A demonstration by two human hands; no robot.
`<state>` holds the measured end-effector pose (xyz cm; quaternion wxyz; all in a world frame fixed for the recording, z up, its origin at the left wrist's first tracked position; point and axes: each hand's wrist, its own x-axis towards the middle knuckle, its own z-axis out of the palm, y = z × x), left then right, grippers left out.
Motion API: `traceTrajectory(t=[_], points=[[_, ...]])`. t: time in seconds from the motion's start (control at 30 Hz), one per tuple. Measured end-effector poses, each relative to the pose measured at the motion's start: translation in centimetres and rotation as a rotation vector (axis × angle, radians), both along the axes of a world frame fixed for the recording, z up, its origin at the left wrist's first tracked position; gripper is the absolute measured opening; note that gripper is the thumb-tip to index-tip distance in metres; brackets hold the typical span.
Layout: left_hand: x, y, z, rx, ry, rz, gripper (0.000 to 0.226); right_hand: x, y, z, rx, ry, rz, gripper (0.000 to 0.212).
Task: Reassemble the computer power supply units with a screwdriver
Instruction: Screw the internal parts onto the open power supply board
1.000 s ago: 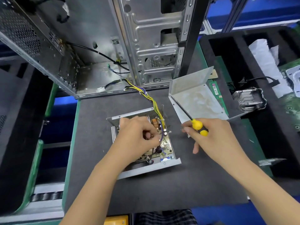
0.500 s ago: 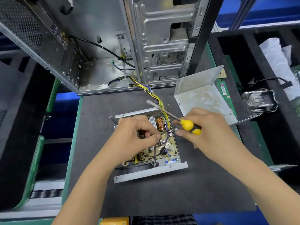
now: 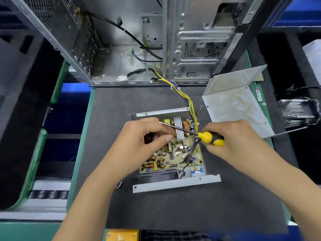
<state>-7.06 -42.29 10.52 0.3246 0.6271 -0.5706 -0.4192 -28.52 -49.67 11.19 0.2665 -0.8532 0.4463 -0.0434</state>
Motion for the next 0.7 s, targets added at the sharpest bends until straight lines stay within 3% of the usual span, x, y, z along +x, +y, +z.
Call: traceTrajectory(t=[0.2,0.33,0.7], points=[[0.0,0.9,-0.3,0.021,0.037,-0.037,0.01,-0.3,0.4,0.0,0.044,-0.068,-0.053,0.019],[-0.5,1.2,-0.1,0.072,0.088,-0.146,0.011,-0.2,0.0,0.3,0.074,-0.053,-0.011,0.012],[-0.7,0.5,-0.8,0.017,-0.105,-0.187,0.016,0.4,-1.4,0.8,0.084,0.065,0.121,0.015]])
